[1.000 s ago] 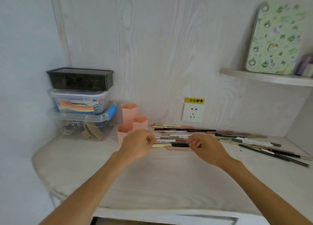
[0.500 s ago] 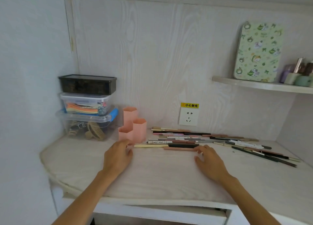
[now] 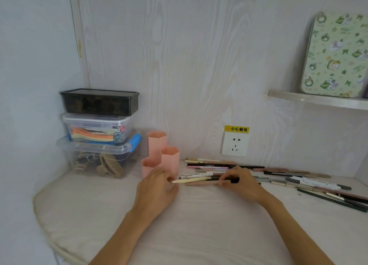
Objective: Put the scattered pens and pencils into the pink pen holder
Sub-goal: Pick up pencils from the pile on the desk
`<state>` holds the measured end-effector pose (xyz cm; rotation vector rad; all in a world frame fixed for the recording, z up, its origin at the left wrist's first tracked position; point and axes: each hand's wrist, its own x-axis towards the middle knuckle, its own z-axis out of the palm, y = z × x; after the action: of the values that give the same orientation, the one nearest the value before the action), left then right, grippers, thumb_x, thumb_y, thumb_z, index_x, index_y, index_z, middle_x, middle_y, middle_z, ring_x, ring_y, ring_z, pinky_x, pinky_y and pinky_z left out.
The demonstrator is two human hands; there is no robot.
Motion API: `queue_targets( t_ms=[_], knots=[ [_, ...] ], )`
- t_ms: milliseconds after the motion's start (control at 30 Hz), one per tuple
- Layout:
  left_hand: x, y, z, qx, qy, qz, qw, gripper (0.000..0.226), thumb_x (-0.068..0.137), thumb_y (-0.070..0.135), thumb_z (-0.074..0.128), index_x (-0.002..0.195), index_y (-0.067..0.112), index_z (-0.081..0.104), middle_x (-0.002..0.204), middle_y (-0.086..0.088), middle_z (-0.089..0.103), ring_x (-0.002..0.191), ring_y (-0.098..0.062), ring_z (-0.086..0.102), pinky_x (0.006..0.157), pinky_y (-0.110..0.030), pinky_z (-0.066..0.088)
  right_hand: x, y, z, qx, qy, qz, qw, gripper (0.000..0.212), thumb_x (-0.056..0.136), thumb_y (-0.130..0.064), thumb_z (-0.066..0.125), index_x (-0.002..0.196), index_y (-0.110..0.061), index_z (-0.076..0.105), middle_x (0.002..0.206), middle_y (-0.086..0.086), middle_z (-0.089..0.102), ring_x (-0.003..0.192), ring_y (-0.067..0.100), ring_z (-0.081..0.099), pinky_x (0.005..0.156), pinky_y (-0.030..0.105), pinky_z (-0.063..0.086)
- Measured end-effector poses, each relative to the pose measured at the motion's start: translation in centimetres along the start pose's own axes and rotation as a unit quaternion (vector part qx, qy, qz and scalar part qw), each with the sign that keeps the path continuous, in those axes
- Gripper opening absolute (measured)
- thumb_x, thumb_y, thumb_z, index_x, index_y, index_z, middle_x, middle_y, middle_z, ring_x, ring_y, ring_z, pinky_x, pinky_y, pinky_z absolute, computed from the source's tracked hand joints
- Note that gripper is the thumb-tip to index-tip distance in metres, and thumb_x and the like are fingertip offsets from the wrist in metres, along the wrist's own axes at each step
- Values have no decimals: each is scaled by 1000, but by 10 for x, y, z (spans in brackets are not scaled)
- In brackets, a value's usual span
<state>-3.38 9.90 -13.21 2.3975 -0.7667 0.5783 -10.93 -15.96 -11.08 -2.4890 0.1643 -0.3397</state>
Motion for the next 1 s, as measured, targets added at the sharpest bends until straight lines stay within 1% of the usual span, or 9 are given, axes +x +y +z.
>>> queue_targets(
  t_ms=[133,233,333,467,600,700,833,900,1000],
  knots=[
    [6,-12,-4,-167,42,-80,982,9,81,43,64,88,38,62,84,22,62,82,4,58,67,-20,47,9,2,11,98,89,-21,991,8,75,-24,75,82,-29,73,92,-6,67,91,8,59,81,20,46],
    [8,-9,-10,-282,108,-98,948,8,83,33,66,88,39,63,90,20,66,85,2,61,70,-21,48,9,2,23,110,113,-25,987,15,75,-22,75,77,-35,68,82,-15,68,81,-2,61,73,8,45],
    [8,-9,-12,-331,162,-92,925,15,85,25,66,96,35,66,95,14,69,89,-4,65,76,-23,51,8,4,29,123,110,-26,986,12,76,-22,75,79,-32,70,83,-15,69,81,-3,61,71,6,44],
    [5,-3,-13,-382,189,-46,904,20,85,31,62,100,44,63,98,21,68,92,-1,65,77,-19,54,8,5,24,182,118,-19,976,12,82,-17,69,85,-28,71,87,-9,69,80,4,60,72,8,46],
    [4,5,-18,-399,255,-36,880,26,86,26,63,106,42,61,98,12,69,94,-12,67,83,-37,55,6,7,15,277,161,-4,947,19,85,-5,63,101,-14,67,98,8,70,91,14,65,78,9,49],
    [12,7,-34,-422,352,-27,835,34,88,22,64,118,31,53,101,1,70,94,-19,68,81,-34,55,5,9,14,315,179,15,932,24,86,-4,61,105,-19,62,98,5,68,94,11,63,75,9,49],
    [39,8,-66,-422,454,-28,784,26,87,30,65,105,41,49,95,-3,68,90,-22,66,71,-34,51,7,12,16,335,180,36,924,29,86,-6,61,111,-19,58,100,4,67,98,13,61,82,16,43],
    [49,4,-73,-397,478,-21,783,20,88,32,65,100,39,51,93,7,67,91,-20,67,71,-31,52,8,11,16,339,180,36,923,29,86,-6,61,111,-19,58,96,0,68,97,11,61,87,21,42],
    [55,-1,-64,-332,465,4,821,21,88,31,64,107,24,58,97,10,66,93,-7,65,72,-16,50,9,11,16,336,185,29,923,27,86,-5,62,109,-16,59,91,-3,67,91,3,62,81,15,45]
  ],
)
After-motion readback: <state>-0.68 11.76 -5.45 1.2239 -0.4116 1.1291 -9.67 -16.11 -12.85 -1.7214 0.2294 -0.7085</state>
